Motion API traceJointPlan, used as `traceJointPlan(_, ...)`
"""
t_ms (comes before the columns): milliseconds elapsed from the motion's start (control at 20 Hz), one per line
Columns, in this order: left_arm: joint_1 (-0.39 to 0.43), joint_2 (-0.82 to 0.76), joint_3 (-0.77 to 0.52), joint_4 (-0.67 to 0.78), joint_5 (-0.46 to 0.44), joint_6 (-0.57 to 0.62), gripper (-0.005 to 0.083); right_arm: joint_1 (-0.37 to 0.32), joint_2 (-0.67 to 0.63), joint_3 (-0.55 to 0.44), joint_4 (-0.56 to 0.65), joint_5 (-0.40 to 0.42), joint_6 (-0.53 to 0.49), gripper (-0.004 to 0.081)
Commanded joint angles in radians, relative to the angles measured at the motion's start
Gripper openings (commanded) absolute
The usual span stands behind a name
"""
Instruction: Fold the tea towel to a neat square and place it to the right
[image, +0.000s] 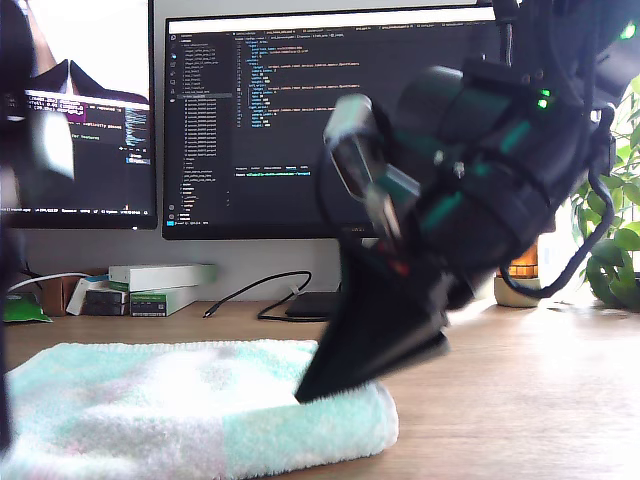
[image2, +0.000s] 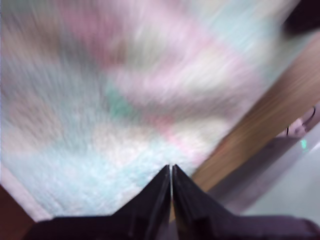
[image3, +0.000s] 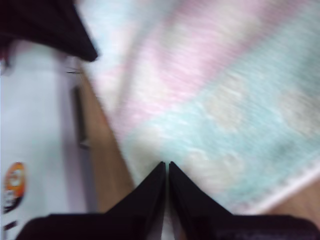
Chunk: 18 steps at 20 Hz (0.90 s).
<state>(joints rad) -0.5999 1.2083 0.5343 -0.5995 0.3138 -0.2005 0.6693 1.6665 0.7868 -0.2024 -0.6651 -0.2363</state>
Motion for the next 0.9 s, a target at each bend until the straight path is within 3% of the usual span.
traceJointPlan(0, 0.002, 0.049, -0.014, 0.0, -0.002, -0.001, -0.0021, 0.007, 0.011, -0.002, -0.002, 0.025, 0.001, -0.0011)
traceJointPlan(350, 0.002, 0.12, 0.013, -0.011, -0.04, 0.029, -0.0021, 0.006, 0.028, -0.002, -0.035, 0.181, 0.001, -0.0011)
traceJointPlan(850, 0.055, 0.122, 0.034, 0.021, -0.116, 0.067, -0.0021, 0.006, 0.113, 0.001, 0.037, 0.283, 0.072, -0.0011)
